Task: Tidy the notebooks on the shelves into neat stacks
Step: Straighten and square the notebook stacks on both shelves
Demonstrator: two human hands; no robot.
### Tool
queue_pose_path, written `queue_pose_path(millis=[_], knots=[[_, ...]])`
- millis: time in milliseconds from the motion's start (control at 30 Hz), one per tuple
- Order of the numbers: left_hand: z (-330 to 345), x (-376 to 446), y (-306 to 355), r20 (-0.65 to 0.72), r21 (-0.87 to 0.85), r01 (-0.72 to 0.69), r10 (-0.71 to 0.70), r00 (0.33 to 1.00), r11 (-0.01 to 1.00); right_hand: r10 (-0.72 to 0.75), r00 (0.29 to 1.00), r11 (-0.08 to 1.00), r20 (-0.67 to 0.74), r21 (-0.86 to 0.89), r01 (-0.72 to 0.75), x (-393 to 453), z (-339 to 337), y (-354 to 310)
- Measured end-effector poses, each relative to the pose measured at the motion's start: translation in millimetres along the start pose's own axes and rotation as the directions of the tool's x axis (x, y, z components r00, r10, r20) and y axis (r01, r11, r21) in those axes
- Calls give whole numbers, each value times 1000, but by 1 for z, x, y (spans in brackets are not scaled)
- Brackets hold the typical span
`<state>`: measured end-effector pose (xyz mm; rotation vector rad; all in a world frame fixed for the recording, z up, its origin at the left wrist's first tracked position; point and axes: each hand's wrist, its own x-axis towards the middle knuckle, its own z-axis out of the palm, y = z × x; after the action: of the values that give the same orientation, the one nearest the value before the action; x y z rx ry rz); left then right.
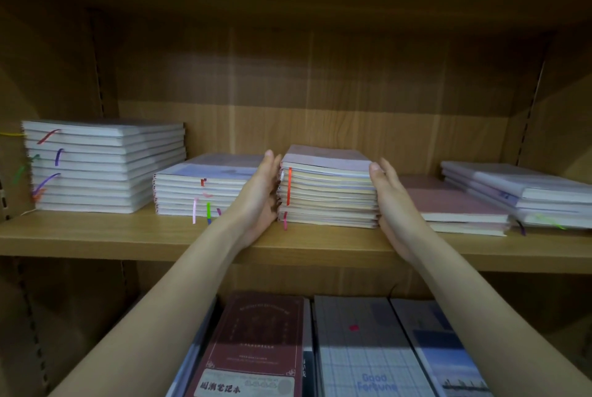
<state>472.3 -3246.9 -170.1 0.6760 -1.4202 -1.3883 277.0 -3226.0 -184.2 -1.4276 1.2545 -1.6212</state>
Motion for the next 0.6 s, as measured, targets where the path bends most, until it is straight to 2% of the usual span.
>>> queue_pose_path(millis=[367, 500, 600], knots=[[3, -2, -1, -42, 43, -39, 40, 998, 998, -13, 999, 1000, -37, -13, 13, 4, -2, 5], [-1, 0, -1, -171, 188, -128, 161, 972, 974, -29, 997, 999, -71, -18, 28, 4, -1, 6], [-4, 1, -3, -196, 315, -146, 214, 957, 938, -40, 996, 999, -76, -33, 38, 4, -1, 5]])
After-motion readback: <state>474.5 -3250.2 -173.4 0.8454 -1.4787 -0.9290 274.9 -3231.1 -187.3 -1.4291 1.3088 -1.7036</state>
